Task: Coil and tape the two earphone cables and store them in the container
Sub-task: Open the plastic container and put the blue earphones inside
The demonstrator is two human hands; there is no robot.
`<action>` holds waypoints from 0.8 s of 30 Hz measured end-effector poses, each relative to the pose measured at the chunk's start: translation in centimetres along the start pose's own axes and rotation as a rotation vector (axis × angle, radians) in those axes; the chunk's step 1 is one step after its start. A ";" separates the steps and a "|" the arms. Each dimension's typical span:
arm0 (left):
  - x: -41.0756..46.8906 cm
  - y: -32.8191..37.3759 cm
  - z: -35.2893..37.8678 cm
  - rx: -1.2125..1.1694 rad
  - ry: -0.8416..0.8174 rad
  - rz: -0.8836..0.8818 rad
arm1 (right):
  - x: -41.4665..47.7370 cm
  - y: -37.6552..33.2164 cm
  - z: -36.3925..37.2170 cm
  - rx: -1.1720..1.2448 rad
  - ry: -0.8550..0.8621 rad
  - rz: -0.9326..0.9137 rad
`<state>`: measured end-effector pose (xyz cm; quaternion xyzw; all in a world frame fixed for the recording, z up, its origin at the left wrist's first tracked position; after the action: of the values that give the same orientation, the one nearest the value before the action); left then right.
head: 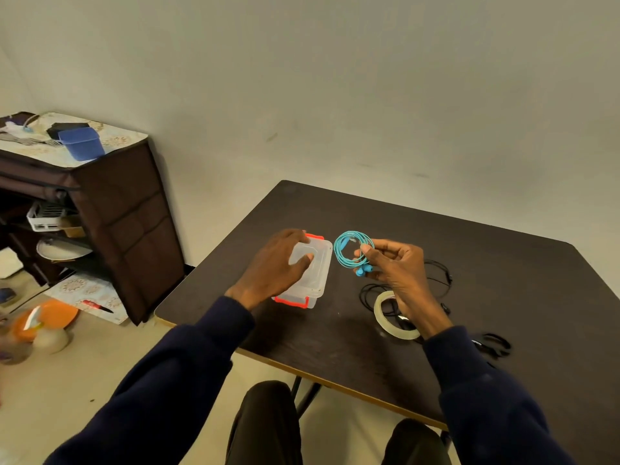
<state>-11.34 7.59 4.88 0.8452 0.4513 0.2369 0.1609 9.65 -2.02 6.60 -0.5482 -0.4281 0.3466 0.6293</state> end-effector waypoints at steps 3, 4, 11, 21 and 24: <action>2.2 0.1 1.8 0.176 -0.115 0.064 | 0.1 0.2 0.0 0.003 -0.004 0.003; 2.8 0.2 2.2 0.235 -0.135 0.076 | 0.2 0.2 -0.1 0.008 -0.006 0.002; 3.8 0.1 3.5 0.369 -0.230 0.081 | 0.9 0.5 -1.0 -0.015 0.011 0.002; 3.9 0.3 2.1 0.201 -0.066 -0.030 | 1.1 1.1 -0.5 -0.025 0.006 0.009; 2.7 0.5 1.5 0.247 -0.049 -0.148 | 1.1 1.2 -0.8 -0.029 0.019 0.000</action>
<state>-8.87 9.53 4.57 0.8284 0.5342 0.1464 0.0834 10.90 -1.15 5.59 -0.5604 -0.4273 0.3352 0.6252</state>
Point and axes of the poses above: each hand's wrist, its own x-axis towards the middle knuckle, its own z-axis out of the palm, y = z × x, the point moved 8 cm from there along x, towards the middle knuckle, and after that the axes turned 4 degrees about x, right-handed, at the moved point
